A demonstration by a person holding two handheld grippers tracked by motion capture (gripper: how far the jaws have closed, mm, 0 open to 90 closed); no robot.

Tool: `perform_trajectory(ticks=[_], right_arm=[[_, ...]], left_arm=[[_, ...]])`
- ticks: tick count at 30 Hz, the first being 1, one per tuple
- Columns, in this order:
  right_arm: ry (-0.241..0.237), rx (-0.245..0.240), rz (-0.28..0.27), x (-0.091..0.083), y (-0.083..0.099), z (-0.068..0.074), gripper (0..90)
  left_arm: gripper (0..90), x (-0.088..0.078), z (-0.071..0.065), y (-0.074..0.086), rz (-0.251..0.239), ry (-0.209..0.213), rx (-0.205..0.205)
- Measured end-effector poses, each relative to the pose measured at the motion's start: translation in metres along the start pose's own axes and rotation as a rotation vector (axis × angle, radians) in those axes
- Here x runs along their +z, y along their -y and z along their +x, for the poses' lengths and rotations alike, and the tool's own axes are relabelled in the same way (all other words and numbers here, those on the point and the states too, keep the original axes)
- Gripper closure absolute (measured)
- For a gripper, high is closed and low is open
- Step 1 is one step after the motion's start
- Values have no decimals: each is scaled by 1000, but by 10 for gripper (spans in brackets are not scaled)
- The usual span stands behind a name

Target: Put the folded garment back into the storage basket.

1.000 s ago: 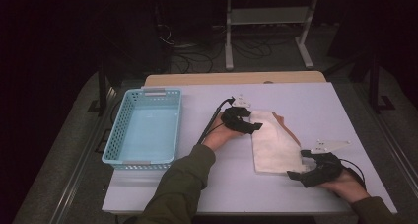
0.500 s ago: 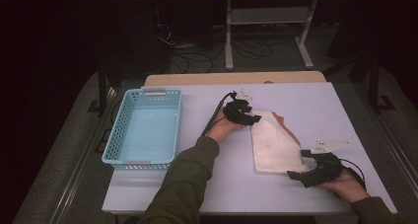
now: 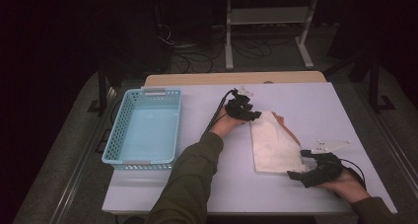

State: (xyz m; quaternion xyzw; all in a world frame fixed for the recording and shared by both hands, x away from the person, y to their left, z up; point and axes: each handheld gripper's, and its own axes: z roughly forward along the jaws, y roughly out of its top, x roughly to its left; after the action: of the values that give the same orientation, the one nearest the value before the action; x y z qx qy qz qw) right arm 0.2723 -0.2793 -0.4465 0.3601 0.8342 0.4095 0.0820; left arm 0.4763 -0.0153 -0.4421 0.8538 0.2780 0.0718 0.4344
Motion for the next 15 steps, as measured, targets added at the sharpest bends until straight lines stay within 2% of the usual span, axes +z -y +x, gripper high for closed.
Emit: perform_trajectory(ticks=[3,6,11,12,15], right_arm=[[0,1,1,0,0,0,9],[-1,0,3,0,0,0,9],[0,3,4,0,0,0,9],[-1,3,4,0,1,0,9],[-1,4,4,0,1,0,9]], left_arm=[[475,2,2,1,-1,-3,-4],[488,5,5,5,3,10,-35],[506,7,7,7,20,24,-37],[508,9,7,8,20,29,-52],[536,9,8,9,33,33,-48]])
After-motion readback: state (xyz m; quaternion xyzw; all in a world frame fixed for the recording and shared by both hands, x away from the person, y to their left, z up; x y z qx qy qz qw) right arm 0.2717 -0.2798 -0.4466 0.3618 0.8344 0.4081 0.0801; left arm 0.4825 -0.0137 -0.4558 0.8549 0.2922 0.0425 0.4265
